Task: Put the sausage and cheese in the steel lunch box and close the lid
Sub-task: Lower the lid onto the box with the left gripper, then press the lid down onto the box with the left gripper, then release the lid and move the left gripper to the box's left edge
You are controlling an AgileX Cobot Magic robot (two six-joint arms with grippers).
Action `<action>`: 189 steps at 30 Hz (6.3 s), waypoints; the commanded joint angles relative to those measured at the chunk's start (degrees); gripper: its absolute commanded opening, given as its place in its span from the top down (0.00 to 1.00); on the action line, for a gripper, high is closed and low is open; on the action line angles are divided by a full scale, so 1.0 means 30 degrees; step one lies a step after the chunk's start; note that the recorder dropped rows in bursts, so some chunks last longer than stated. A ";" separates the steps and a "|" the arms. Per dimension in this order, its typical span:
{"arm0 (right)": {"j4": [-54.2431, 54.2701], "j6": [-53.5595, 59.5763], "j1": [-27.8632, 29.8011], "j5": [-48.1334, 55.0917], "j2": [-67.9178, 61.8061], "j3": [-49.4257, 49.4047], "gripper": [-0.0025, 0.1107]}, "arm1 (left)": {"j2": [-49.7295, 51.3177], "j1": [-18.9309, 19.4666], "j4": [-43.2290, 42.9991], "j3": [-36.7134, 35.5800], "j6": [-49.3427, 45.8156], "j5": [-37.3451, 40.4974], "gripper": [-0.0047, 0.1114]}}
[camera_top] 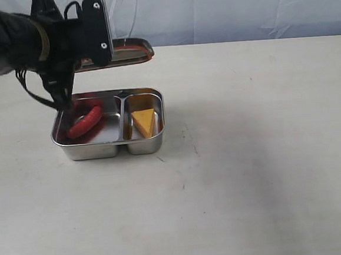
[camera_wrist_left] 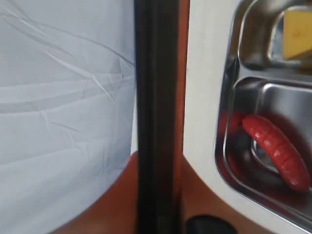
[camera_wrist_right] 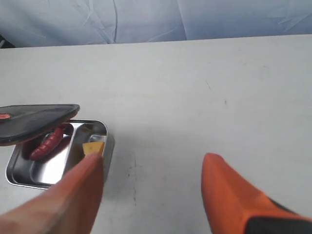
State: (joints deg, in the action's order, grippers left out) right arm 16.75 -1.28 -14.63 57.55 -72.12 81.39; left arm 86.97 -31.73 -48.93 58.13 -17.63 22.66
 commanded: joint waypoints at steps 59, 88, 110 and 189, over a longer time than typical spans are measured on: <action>-0.0628 0.0653 0.0102 -0.0118 0.0405 -0.2312 0.47 | 0.4228 -0.4528 -1.2394 -0.5682 1.8633 0.2605 0.95; -0.0583 0.1094 0.0102 -0.0155 0.0405 -0.2312 0.47 | 0.4228 -0.4528 -0.7198 -0.5682 1.6118 0.2765 0.45; -0.0619 0.1559 0.0102 -0.0399 0.0405 -0.2312 0.47 | 0.2761 -0.4528 -0.7786 -0.5464 1.6118 0.4109 0.45; 0.9416 0.7579 -0.0496 -0.4914 -0.3250 -0.8804 0.49 | -0.1850 1.0139 1.8342 -0.4905 0.7527 0.7006 0.96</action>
State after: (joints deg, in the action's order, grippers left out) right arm 45.21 20.97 -16.22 42.98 -81.80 55.24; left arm 78.74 -3.59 -0.99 43.24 9.63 46.93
